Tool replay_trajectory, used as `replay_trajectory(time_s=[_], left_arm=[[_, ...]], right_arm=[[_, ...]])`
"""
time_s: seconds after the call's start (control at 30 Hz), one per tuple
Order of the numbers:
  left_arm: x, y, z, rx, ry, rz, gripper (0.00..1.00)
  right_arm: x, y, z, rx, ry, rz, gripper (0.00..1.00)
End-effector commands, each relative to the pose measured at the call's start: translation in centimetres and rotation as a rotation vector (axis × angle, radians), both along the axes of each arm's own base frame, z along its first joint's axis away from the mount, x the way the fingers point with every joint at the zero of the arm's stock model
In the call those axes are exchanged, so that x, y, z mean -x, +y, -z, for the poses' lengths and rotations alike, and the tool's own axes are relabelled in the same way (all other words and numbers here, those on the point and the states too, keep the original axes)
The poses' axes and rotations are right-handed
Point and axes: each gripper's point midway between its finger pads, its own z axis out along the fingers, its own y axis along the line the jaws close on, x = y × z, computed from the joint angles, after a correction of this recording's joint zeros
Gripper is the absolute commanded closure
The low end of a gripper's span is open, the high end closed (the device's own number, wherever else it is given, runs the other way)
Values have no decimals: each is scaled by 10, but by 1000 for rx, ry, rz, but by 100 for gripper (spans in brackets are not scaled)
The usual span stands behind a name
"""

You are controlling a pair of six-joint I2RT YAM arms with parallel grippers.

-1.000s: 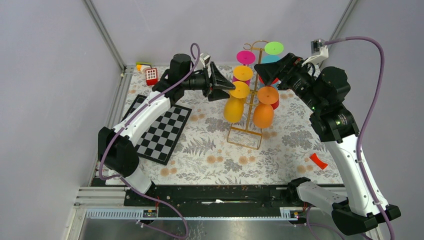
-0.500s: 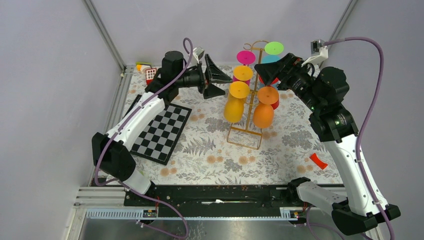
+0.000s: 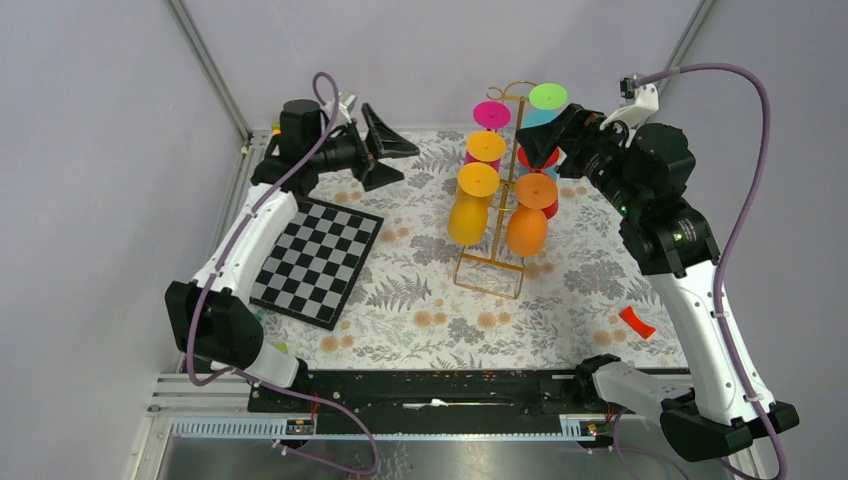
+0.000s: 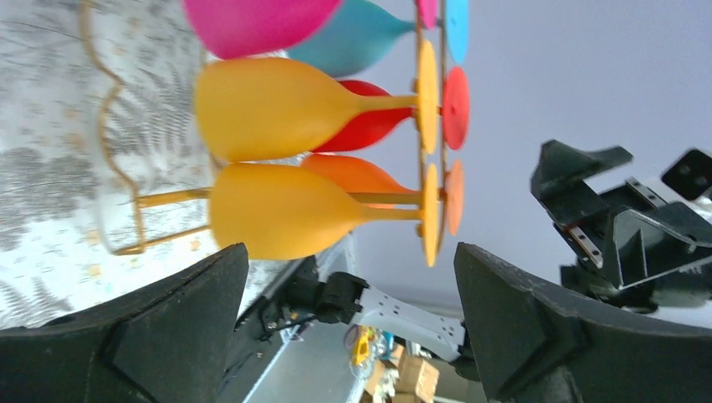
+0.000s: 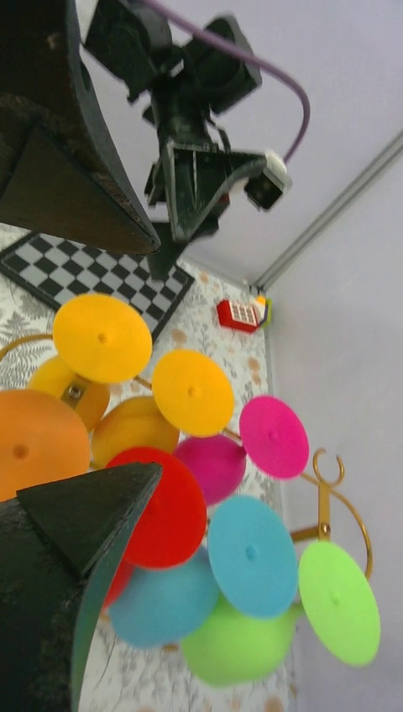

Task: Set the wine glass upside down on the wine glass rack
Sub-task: Reset both arms

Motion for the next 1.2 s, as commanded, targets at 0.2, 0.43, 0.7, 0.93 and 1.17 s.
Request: replay_trajectory(time_s=[0.2,0.43,0.7,0.93,1.17], left_arm=[[-7,81,35,-236,-27,-198,1],[-9,117,54,-420,-82,-332,1],[-13,154,65,-641,-207,-424,1],[-14,168,78,-682,-298,-504,1],[-14,179,83,-697,-391,-586,1]], right_arm=[[-2,-65,8,221,-16,249,0],[-3,-99,36,250,70,356,1],[3,-131,94,261,198,456,0],[11,-147,163,272,322,523,0],[26,-167,230,353,403,607,0]])
